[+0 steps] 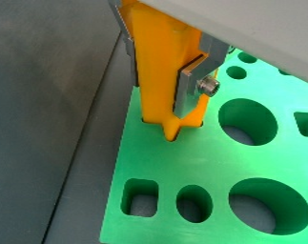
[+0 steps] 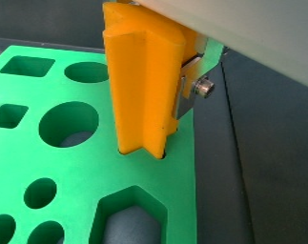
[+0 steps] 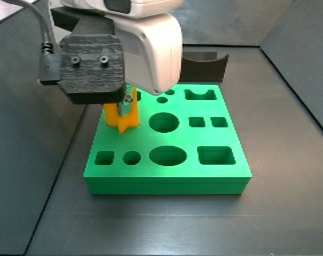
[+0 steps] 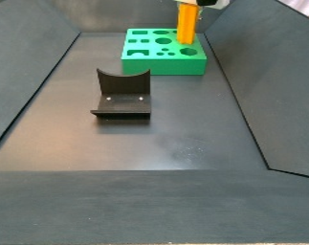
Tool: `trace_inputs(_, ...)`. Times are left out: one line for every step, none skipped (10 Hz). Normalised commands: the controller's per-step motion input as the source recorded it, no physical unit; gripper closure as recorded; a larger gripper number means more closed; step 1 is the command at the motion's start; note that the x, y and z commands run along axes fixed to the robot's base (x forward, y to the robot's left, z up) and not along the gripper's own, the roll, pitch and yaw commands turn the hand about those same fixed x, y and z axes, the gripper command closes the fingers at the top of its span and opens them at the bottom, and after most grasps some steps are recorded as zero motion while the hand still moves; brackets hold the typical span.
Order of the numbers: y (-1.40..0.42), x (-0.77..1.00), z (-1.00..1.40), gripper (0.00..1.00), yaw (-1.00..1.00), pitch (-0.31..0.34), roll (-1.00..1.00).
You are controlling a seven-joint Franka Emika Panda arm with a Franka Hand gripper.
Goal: Pick up the star object. Move up. Move to above the board. Insert the star object.
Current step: Insert the star object.
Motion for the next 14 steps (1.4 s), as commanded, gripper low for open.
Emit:
trace_inputs(-0.13,0.0,-0.83,1.0,-0.12,-0.061,0.14)
trace_inputs(-0.04,0.0,-0.91,1.0,-0.08,-0.139,0.0)
trace_inputs(-0.04,0.0,-0.98,1.0,-0.09,-0.1,0.01)
trace_inputs(-0.07,0.0,-1.0,1.0,-0.15,0.033,0.08)
trace_inputs(0.0,0.17,-0.87,1.0,-0.32,0.139,0.0)
trace_inputs(0.0,0.15,-0.78,1.0,-0.36,0.183,0.0)
trace_inputs(0.0,0.16,-0.74,1.0,-0.41,0.207,0.0)
trace_inputs(-0.01,0.21,-0.78,1.0,-0.39,0.189,0.0)
trace_inputs(0.0,0.19,-0.88,1.0,-0.25,0.124,-0.01)
trace_inputs(0.03,0.13,-0.64,1.0,0.0,0.0,-0.26)
trace_inputs(0.17,0.24,-0.67,1.0,0.43,0.0,-0.23)
trace_inputs(0.16,0.2,-0.68,1.0,0.58,0.0,-0.2)
trace_inputs(0.16,0.0,-0.62,1.0,0.58,-0.024,-0.21)
trace_inputs(0.0,-0.08,-0.09,1.0,0.15,-0.087,-0.05)
